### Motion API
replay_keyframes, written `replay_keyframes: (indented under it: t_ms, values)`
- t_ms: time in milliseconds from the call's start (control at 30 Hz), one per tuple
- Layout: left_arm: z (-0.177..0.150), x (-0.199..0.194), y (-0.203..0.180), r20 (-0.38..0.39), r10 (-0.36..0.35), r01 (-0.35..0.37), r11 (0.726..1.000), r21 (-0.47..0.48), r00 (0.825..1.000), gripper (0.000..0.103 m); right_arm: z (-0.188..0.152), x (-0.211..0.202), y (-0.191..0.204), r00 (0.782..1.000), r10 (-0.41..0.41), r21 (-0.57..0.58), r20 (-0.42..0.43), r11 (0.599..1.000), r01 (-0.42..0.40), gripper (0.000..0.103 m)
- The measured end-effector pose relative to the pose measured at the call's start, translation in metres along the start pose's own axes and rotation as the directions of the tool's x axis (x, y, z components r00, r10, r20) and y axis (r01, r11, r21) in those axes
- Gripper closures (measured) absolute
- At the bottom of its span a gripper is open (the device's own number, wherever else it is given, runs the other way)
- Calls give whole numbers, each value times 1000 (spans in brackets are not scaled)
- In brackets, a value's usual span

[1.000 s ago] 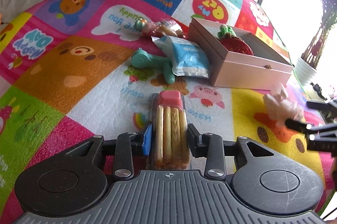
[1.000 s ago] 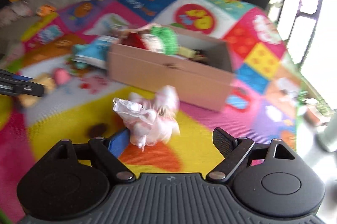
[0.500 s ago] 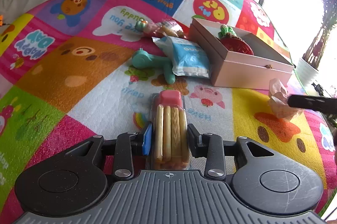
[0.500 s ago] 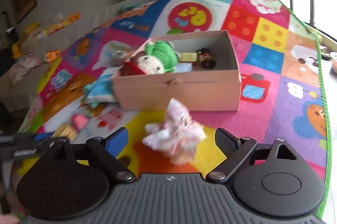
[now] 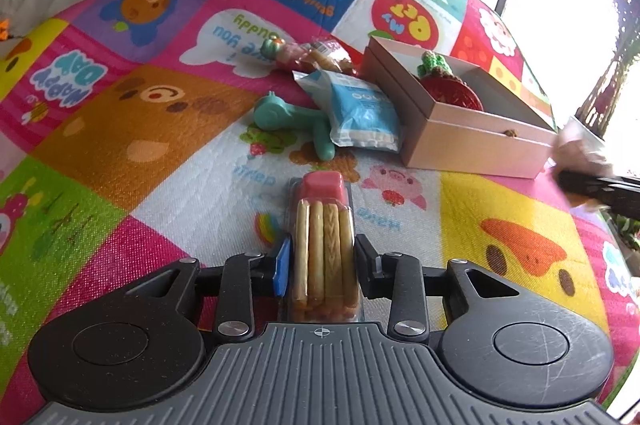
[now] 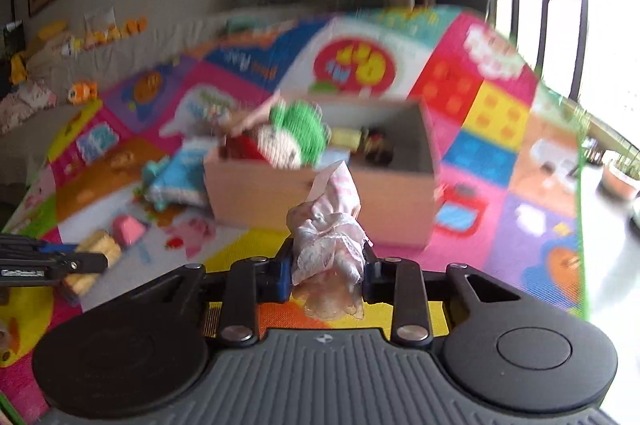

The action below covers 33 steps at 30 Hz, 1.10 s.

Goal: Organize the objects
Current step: 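Drop the pretzel pack into the pink box with the left tool while the right holds the lace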

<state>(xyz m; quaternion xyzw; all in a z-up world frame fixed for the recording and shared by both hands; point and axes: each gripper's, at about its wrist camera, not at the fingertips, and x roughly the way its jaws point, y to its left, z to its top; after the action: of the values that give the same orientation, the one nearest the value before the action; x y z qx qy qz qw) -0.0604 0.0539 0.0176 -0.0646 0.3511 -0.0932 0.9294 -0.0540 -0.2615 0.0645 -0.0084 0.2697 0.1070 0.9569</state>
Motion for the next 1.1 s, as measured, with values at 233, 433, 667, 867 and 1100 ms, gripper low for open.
replay_keyframes:
  t_ms: [233,433,667,867,1100]
  values:
    - [20,-16,-3,4,-61,62,996,-62,998,67,-5,-45,-21,996,6,49,94,999,-11,73]
    - [75,-31,-47,54,-168,168,986,-10,984,67,-22,-36,-28,994,44,107,96,993,-55,73]
    - [141,35,-129,91,-224,222,974,33,970,67,-34,-8,-34,992,-23,162,125,987,3,73]
    - [144,110,-156,65,-254,256,966,-27,965,66,-42,-2,-43,994,12,209,107,977,-34,73]
    - [126,88,-139,94,-247,250,968,-11,964,69,-41,1,-44,995,25,213,100,976,-46,72]
